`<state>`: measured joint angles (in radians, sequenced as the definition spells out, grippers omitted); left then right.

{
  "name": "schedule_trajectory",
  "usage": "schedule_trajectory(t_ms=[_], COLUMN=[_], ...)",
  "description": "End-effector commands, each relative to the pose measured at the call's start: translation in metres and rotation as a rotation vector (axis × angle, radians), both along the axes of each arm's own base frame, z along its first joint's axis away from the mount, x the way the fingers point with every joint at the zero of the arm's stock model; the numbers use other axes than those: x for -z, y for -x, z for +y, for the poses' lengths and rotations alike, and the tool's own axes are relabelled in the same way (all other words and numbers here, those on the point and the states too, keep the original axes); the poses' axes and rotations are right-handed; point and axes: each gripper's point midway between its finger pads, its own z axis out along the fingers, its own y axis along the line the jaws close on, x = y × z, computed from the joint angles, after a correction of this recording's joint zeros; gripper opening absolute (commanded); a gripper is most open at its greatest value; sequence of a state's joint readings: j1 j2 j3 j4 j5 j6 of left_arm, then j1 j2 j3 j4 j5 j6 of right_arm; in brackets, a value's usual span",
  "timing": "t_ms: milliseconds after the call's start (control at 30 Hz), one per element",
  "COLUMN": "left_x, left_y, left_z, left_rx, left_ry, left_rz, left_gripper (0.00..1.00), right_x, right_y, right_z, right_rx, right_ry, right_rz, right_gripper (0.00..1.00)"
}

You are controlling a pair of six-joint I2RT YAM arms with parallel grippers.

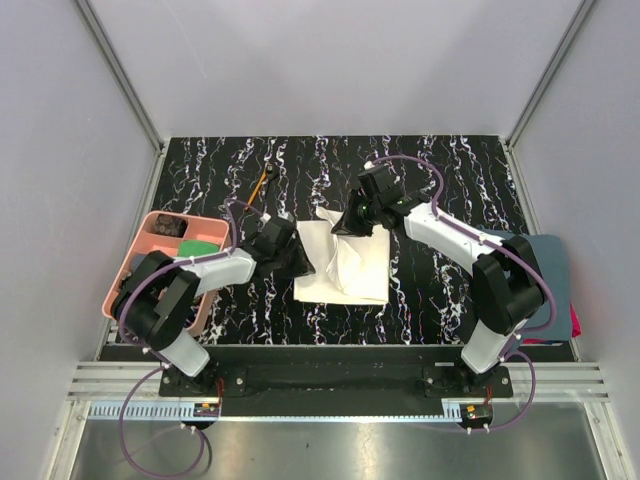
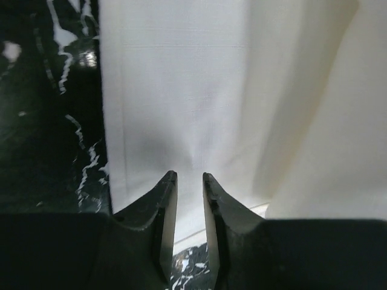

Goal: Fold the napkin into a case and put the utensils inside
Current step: Fold the rectangle-folded napkin at the center of the board.

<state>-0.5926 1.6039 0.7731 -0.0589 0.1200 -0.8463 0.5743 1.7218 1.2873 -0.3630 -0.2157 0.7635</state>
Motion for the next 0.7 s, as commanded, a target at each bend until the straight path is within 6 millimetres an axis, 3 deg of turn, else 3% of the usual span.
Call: schedule_trajectory(t_ms=[0,167,367,667], left_x=[-0.019,-0.005,0.027,0.034], left_y=[-0.007,-0.008,-0.002,0.006], left_z=[0.027,0.031,0.031,0.036], left_rx=[-0.055,-0.053,-0.059,-0.077], left_ry=[-0.036,-0.058,-0.074,-0.071], left_rz=[-0.062,-0.047,0.019,0.03], left_gripper=[0.27,0.26,0.24,0.22], right_x=[-0.009,-0.005,0.001,0.012], right_y=[0.007,0.011,0.011,0.006], right_z=[0.01,0.013,0.026,0.046], right_rx=[-0.038,-0.062,-0.076,-0.077], right_ry=[-0.053,-0.062,-0.071,-0.081], right_rz=[-0.011,0.007,0.032,0.05], right_gripper=[0.0,0.0,0.0,0.0])
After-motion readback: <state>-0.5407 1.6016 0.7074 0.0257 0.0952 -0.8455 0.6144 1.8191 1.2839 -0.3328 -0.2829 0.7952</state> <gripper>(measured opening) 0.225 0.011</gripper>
